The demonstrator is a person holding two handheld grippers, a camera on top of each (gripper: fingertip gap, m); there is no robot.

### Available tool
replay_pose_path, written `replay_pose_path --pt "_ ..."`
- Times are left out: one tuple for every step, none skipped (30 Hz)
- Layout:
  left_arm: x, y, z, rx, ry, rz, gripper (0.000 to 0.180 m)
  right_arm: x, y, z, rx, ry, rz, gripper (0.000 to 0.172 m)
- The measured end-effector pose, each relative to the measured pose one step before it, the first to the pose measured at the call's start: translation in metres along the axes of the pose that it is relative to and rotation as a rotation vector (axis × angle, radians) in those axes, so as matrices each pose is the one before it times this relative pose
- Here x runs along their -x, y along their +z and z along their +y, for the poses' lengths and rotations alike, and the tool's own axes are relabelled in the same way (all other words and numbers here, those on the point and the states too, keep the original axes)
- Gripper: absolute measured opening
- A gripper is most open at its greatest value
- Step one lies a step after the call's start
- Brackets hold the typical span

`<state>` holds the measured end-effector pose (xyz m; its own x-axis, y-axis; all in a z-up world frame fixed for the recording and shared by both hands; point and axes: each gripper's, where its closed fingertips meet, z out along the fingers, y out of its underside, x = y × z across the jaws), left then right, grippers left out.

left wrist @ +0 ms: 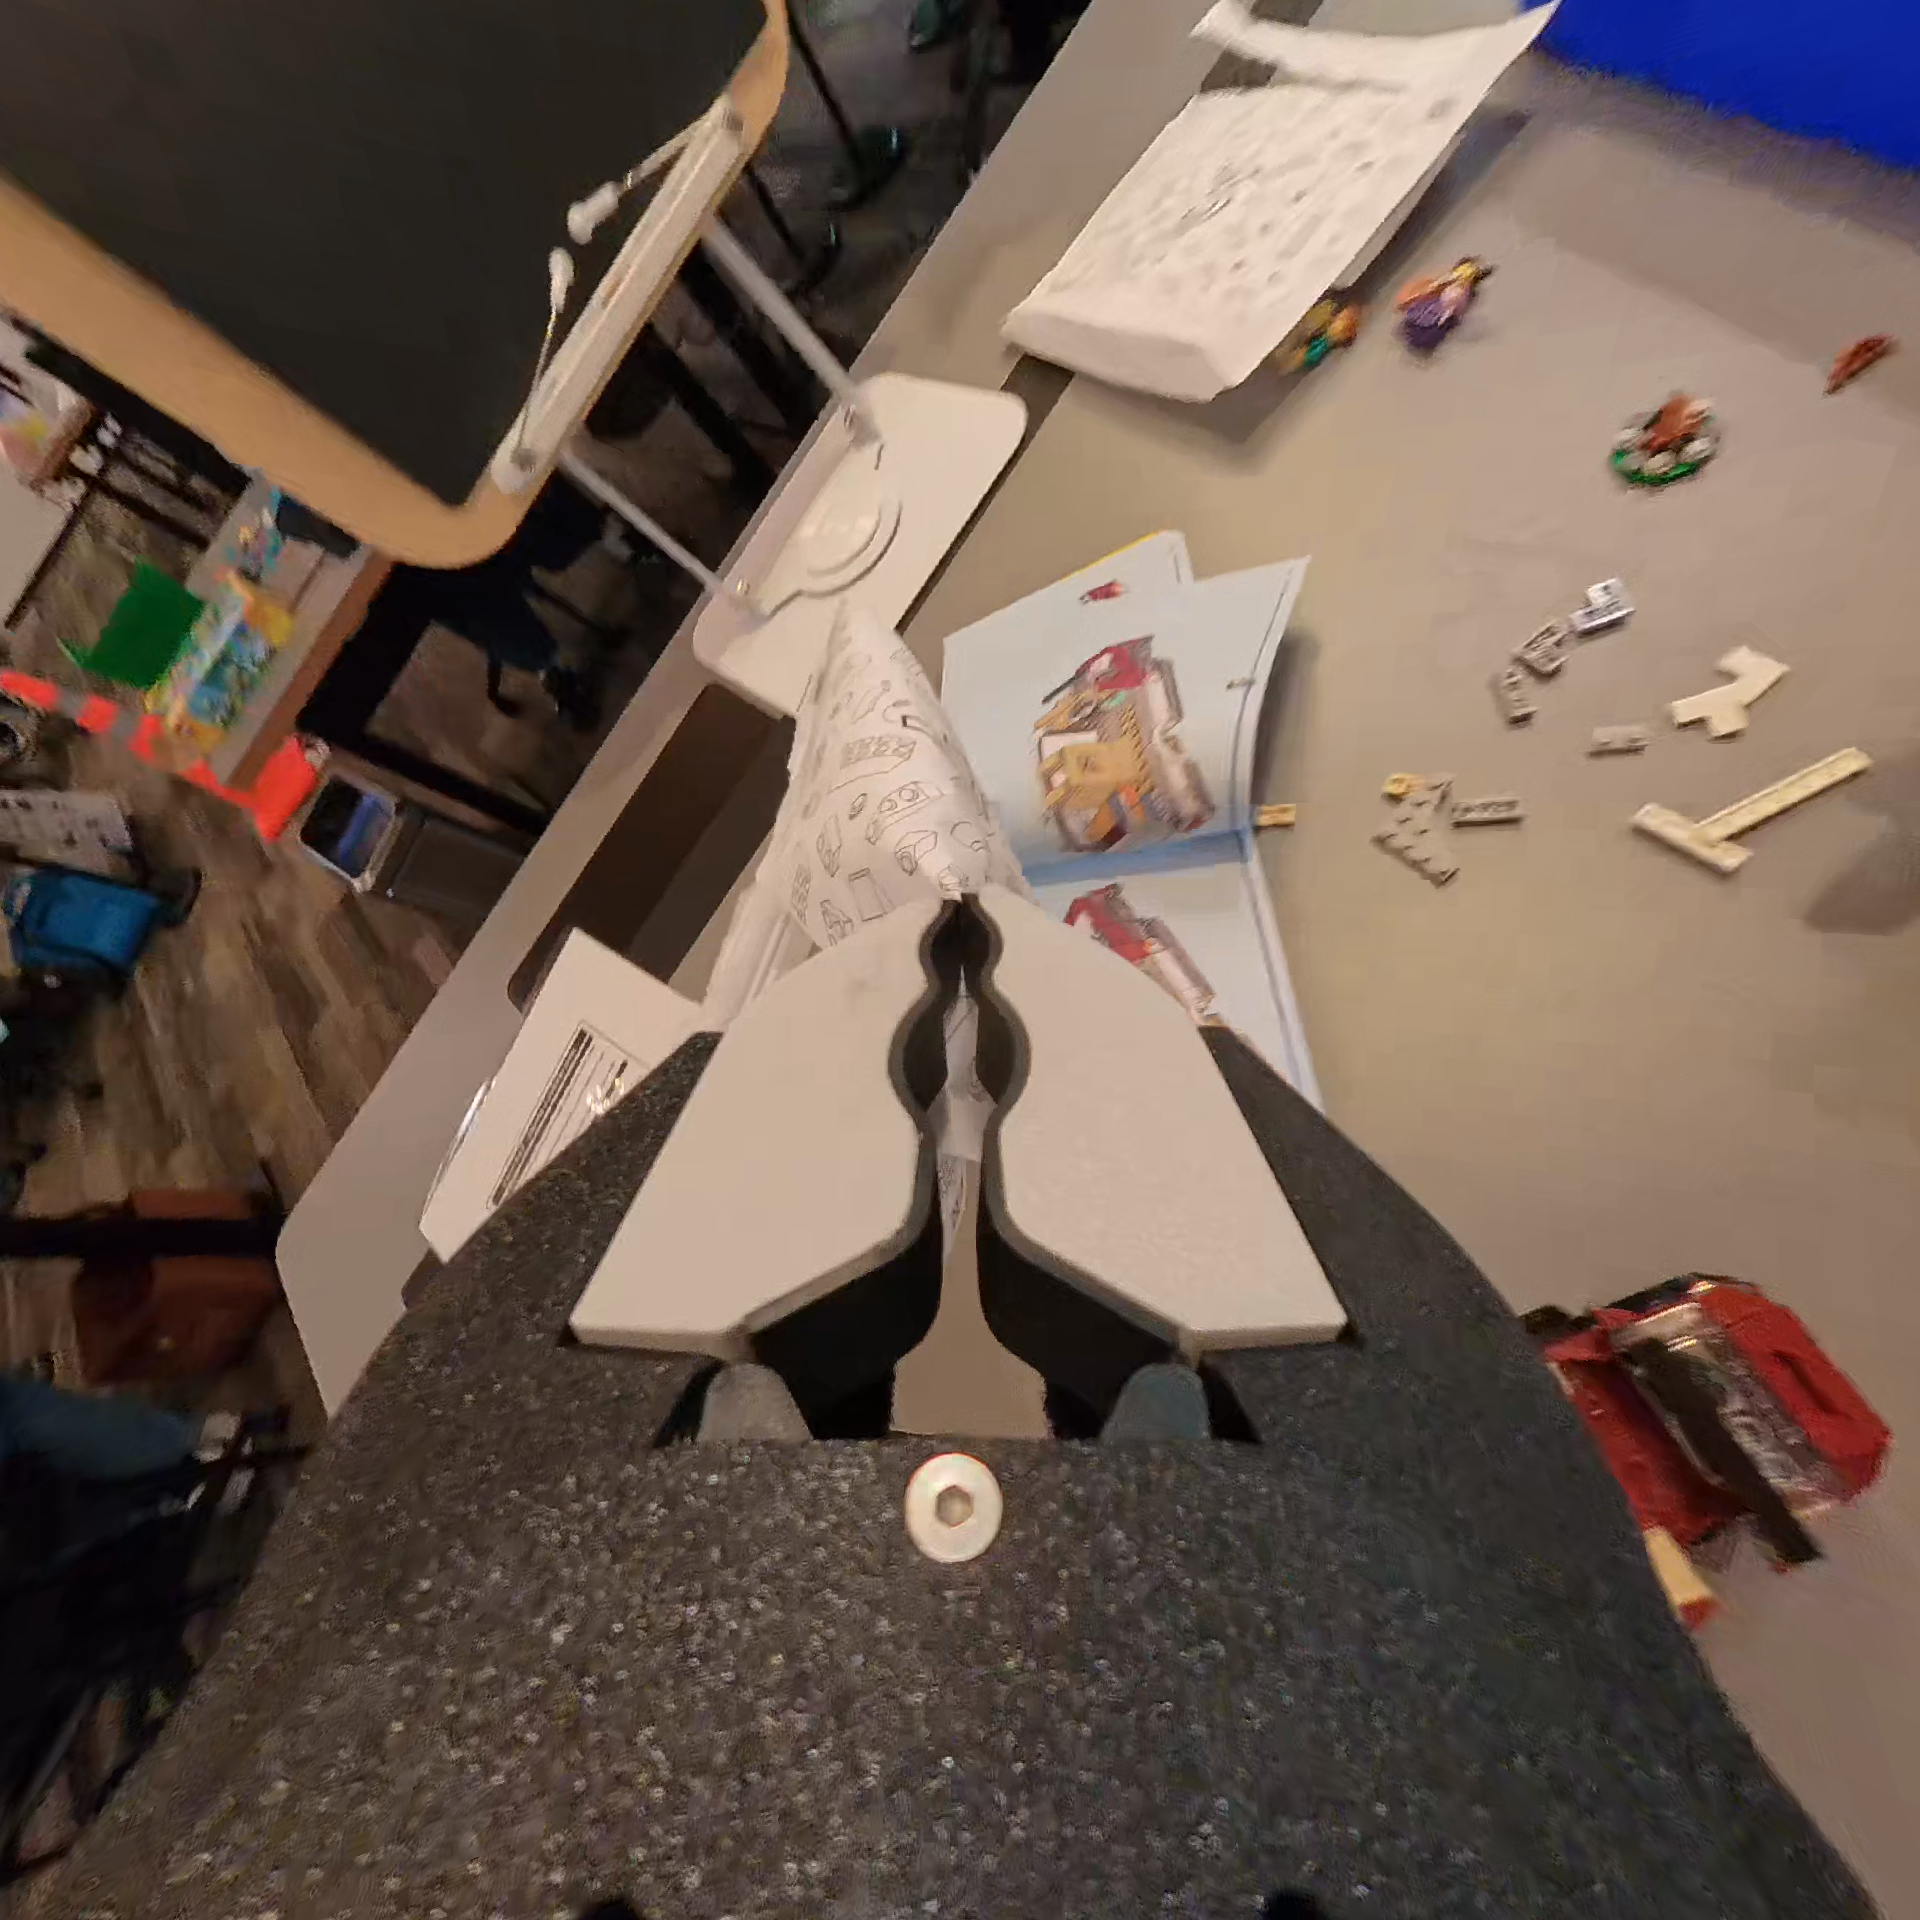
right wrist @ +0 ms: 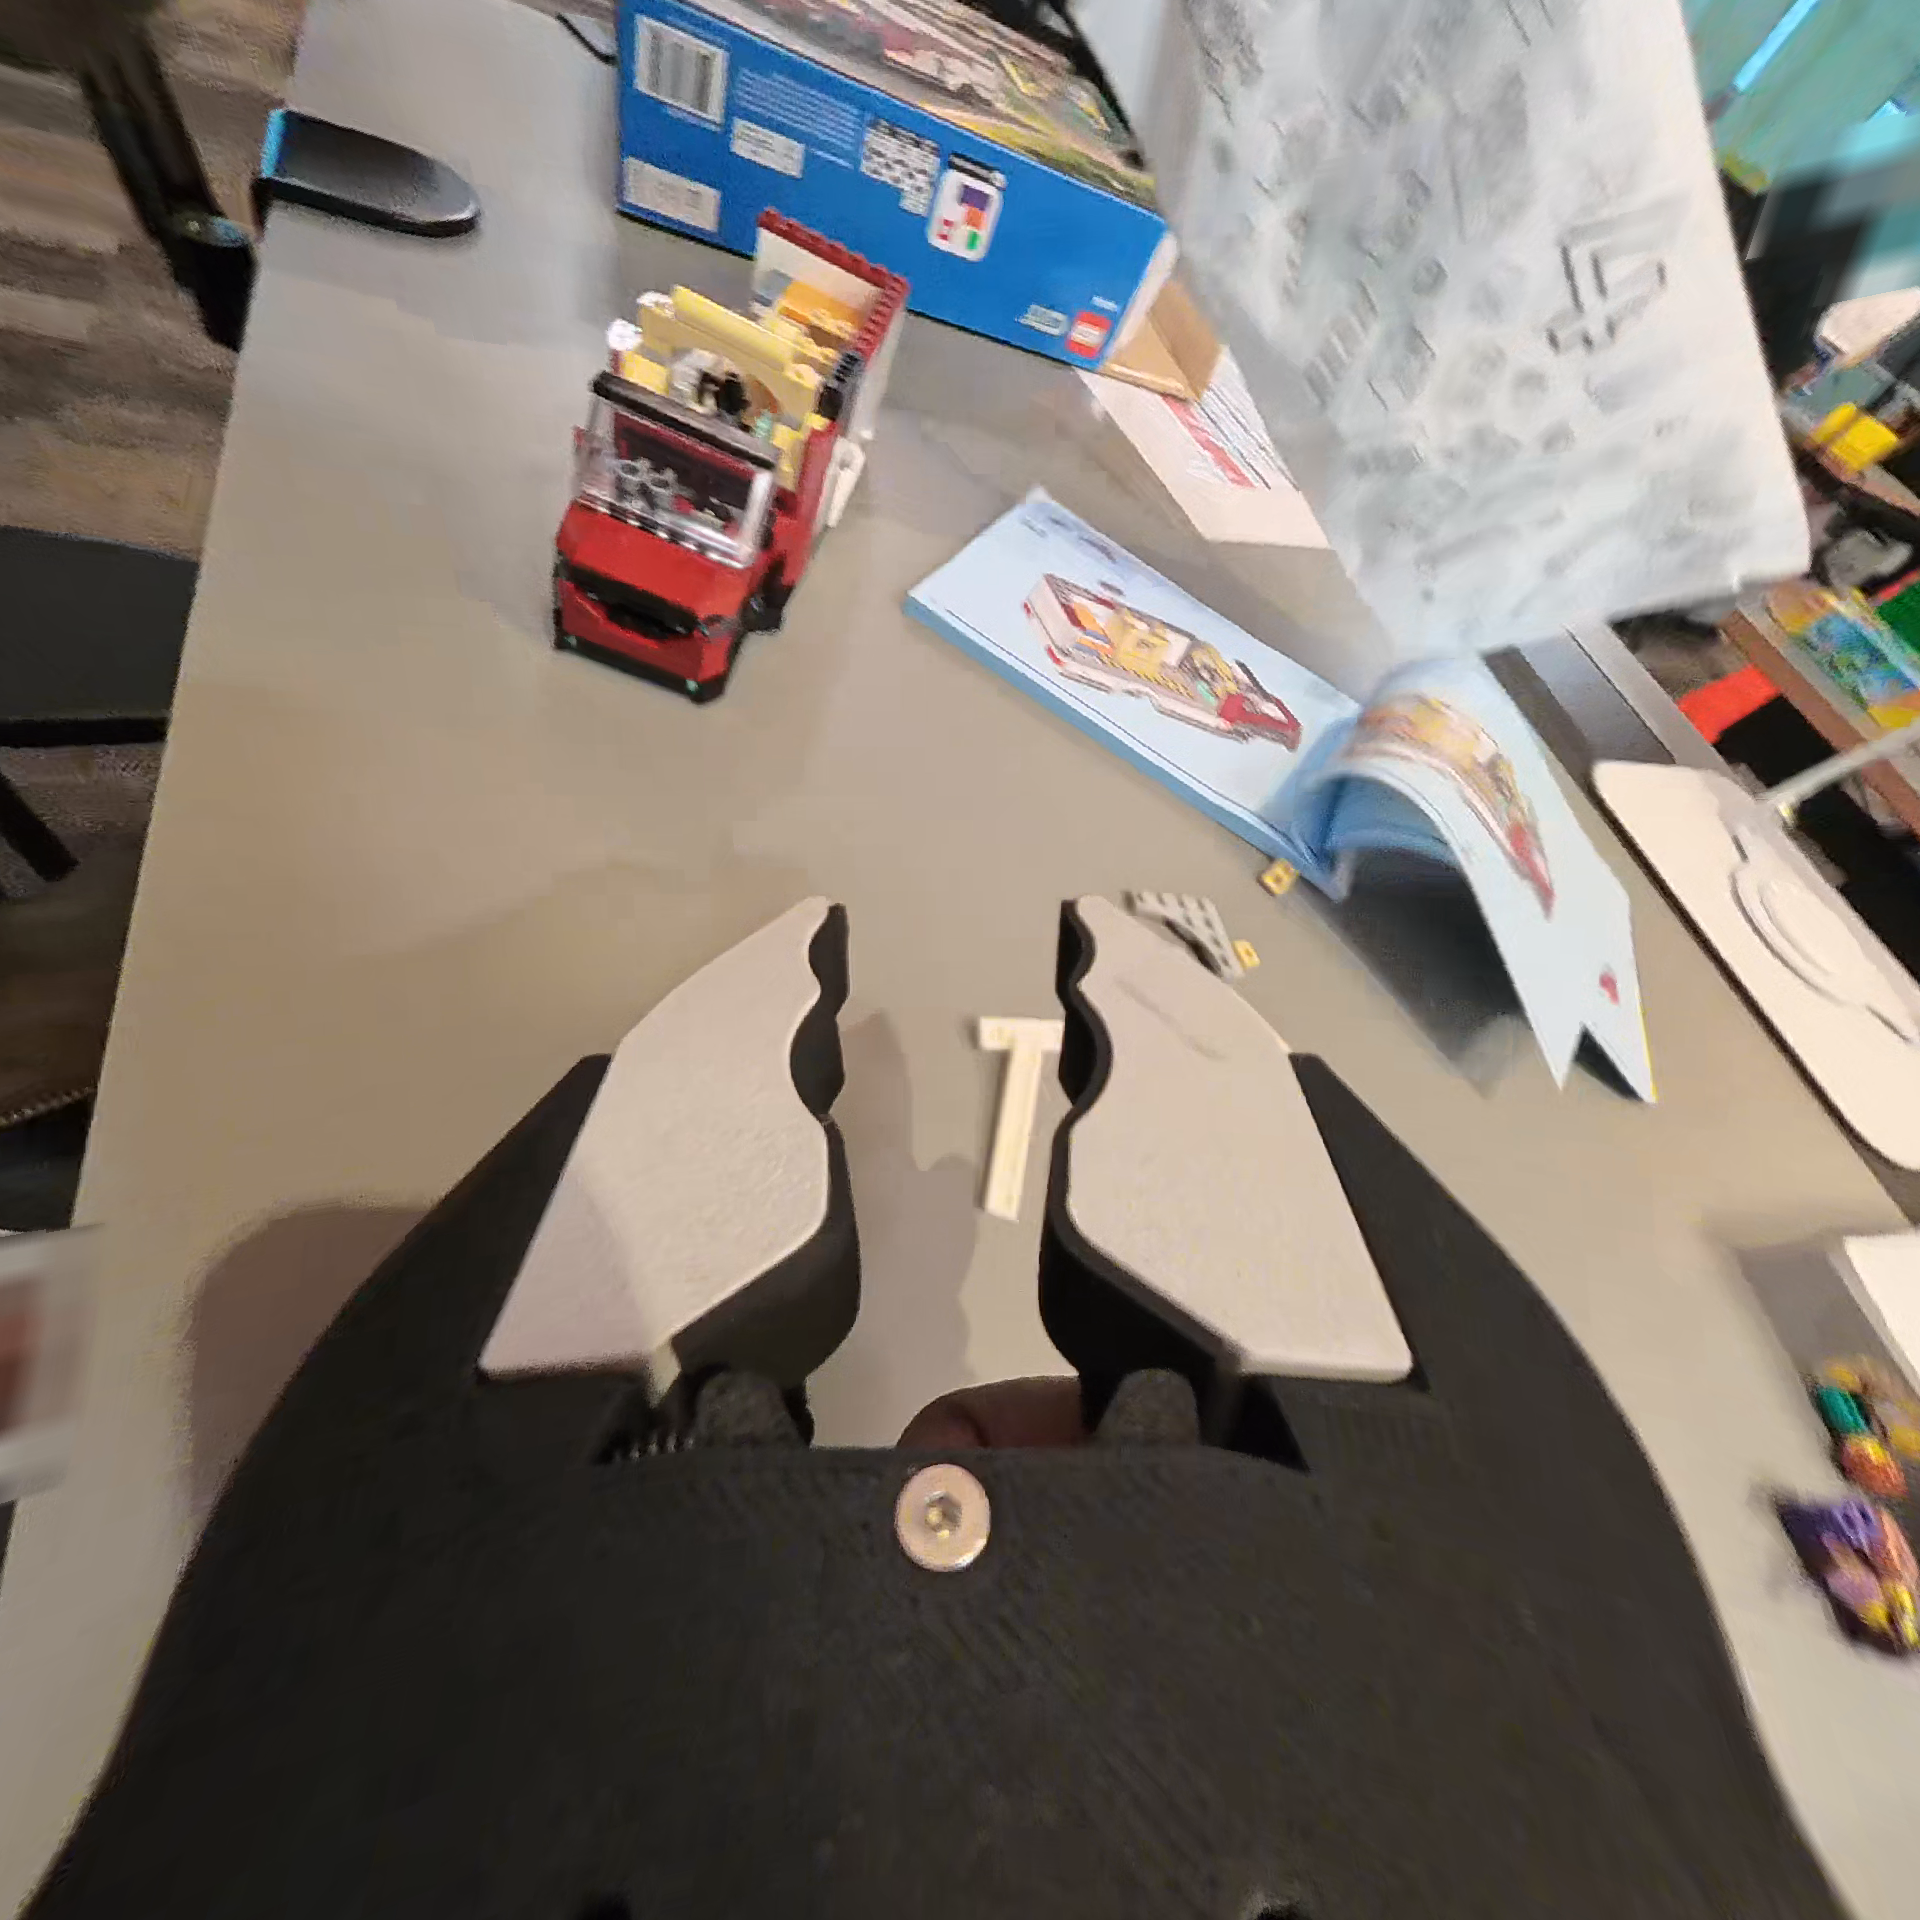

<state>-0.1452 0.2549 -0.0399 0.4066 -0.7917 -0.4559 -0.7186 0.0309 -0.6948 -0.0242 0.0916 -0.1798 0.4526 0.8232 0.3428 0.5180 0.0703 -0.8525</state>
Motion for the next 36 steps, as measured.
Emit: replay_pose_path --pt "-0.00665 -0.00626 -0.00798 -0.0200 0.0128 -0.0204 0.000 -0.00539 -0.00659 0.00255 -0.0010 0.0245 0.0179 0.039" --pt "-0.00386 -0.00553 -0.00624 -0.0122 0.0196 -0.0258 0.000 -0.00550 -0.00628 0.00230 -0.0047 0.0309 0.0160 0.039" --pt "-0.00181 -0.00412 -0.00510 -0.0131 0.0143 -0.0240 0.000 -0.00501 -0.00537 0.00302 -0.0012 0.0354 0.0099 0.039" --pt "-0.00100 -0.00271 -0.00412 -0.0160 0.0038 -0.0148 0.000 -0.00394 -0.00434 0.00349 0.0028 0.0343 0.0042 0.039" --pt "-0.00117 -0.00170 -0.00351 -0.0179 -0.0052 -0.0042 0.000 -0.00386 -0.00387 0.00272 0.0000 0.0267 0.0086 0.039" --pt "-0.00193 -0.00137 -0.00306 -0.0160 -0.0093 0.0065 0.000 -0.00364 -0.00378 0.00171 -0.0020 0.0162 0.0137 0.039" --pt "-0.00268 -0.00178 -0.00362 -0.0173 -0.0087 0.0111 0.000 -0.00242 -0.00372 0.00097 -0.0003 0.0077 0.0112 0.039" --pt "-0.00389 -0.00296 -0.00539 -0.0240 -0.0057 0.0134 0.000 -0.00112 -0.00366 0.00046 0.0011 0.0028 0.0074 0.039" --pt "-0.00600 -0.00414 -0.00660 -0.0249 0.0014 0.0204 0.000 -0.00105 -0.00363 -0.00003 0.0002 0.0021 0.0084 0.039" --pt "-0.00805 -0.00471 -0.00781 -0.0266 0.0085 0.0236 0.000 -0.00105 -0.00349 0.00025 0.0011 0.0037 0.0082 0.039" --pt "-0.00879 -0.00480 -0.00843 -0.0252 0.0102 0.0190 0.000 -0.00152 -0.00331 0.00055 0.0026 0.0050 0.0091 0.039" --pt "-0.00934 -0.00439 -0.00807 -0.0209 0.0108 0.0168 0.000 -0.00204 -0.00321 0.00095 0.0029 0.0056 0.0105 0.040" --pt "-0.00952 -0.00385 -0.00735 -0.0174 0.0104 0.0157 0.000 -0.00252 -0.00314 0.00137 0.0040 0.0074 0.0115 0.040" --pt "-0.00917 -0.00330 -0.00665 -0.0176 0.0103 0.0130 0.000 -0.00284 -0.00300 0.00215 0.0077 0.0097 0.0111 0.040" --pt "-0.00879 -0.00256 -0.00599 -0.0179 0.0070 0.0110 0.000 -0.00296 -0.00269 0.00347 0.0138 0.0115 0.0111 0.040" --pt "-0.00905 -0.00189 -0.00528 -0.0193 0.0023 0.0141 0.000 -0.00383 -0.00251 0.00471 0.0197 0.0116 0.0158 0.040" --pt "-0.00875 -0.00129 -0.00448 -0.0202 -0.0041 0.0149 0.000 -0.00430 -0.00250 0.00502 0.0184 0.0069 0.0211 0.041" --pt "-0.00855 -0.00062 -0.00349 -0.0188 -0.0046 0.0142 0.000 -0.00434 -0.00240 0.00584 0.0240 0.0029 0.0242 0.041" --pt "-0.00831 -0.00003 -0.00240 -0.0161 -0.0015 0.0125 0.000 -0.00413 -0.00221 0.00678 0.0305 -0.0026 0.0251 0.041" --pt "-0.00887 0.00018 -0.00179 -0.0166 -0.0026 0.0175 0.000 -0.00342 -0.00195 0.00726 0.0320 -0.0086 0.0238 0.041" --pt "-0.00953 0.00019 -0.00162 -0.0186 -0.0052 0.0243 0.000 -0.00307 -0.00193 0.00720 0.0310 -0.0101 0.0239 0.041" --pt "-0.00925 0.00011 -0.00130 -0.0194 -0.0047 0.0248 0.000 -0.00258 -0.00182 0.00690 0.0281 -0.0100 0.0209 0.041" --pt "-0.00823 -0.00004 -0.00085 -0.0168 -0.0033 0.0202 0.000 -0.00215 -0.00169 0.00671 0.0268 -0.0071 0.0176 0.040" --pt "-0.00774 -0.00006 -0.00059 -0.0158 -0.0002 0.0178 0.000 -0.00138 -0.00164 0.00593 0.0211 -0.0064 0.0118 0.040" --pt "-0.00783 -0.00033 -0.00028 -0.0153 0.0076 0.0193 0.000 -0.00073 -0.00154 0.00483 0.0138 -0.0075 0.0085 0.040" --pt "-0.00685 -0.00017 0.00077 -0.0092 0.0079 0.0120 0.000 -0.00093 -0.00140 0.00423 0.0112 -0.0060 0.0098 0.040" --pt "-0.00577 0.00004 0.00232 0.0005 0.0025 0.0070 0.000 -0.00108 -0.00117 0.00372 0.0116 -0.0037 0.0102 0.040" --pt "-0.00552 -0.00002 0.00268 0.0000 -0.0019 0.0086 0.000 -0.00061 -0.00091 0.00288 0.0080 -0.0038 0.0065 0.040" --pt "-0.00539 0.00015 0.00237 -0.0050 -0.0042 0.0102 0.000 -0.00021 -0.00070 0.00186 0.0043 -0.0016 0.0037 0.040" --pt "-0.00465 0.00039 0.00283 -0.0027 -0.0084 0.0069 0.000 -0.00012 -0.00056 0.00113 0.0020 0.0003 0.0027 0.040" --pt "-0.00401 0.00047 0.00352 0.0008 -0.0133 0.0067 0.000 0.00004 -0.00025 0.00056 0.0011 -0.0003 0.0015 0.040" --pt "-0.00375 0.00038 0.00342 -0.0004 -0.0114 0.0073 0.000 -0.00010 -0.00001 0.00044 0.0023 -0.0029 0.0016 0.040" --pt "-0.00330 0.00014 0.00331 -0.0015 -0.0083 0.0057 0.000 -0.00021 0.00024 0.00062 0.0040 -0.0056 0.0036 0.040" --pt "-0.00289 0.00013 0.00359 -0.0006 -0.0061 0.0027 0.000 -0.00018 0.00043 0.00072 0.0039 -0.0066 0.0030 0.040" --pt "-0.00275 0.00011 0.00390 0.0025 -0.0065 0.0031 0.000 -0.00029 0.00053 0.00074 0.0051 -0.0063 0.0037 0.040" --pt "-0.00281 0.00001 0.00393 0.0019 -0.0089 0.0033 0.000 -0.00085 0.00034 0.00074 0.0049 -0.0055 0.0062 0.040"
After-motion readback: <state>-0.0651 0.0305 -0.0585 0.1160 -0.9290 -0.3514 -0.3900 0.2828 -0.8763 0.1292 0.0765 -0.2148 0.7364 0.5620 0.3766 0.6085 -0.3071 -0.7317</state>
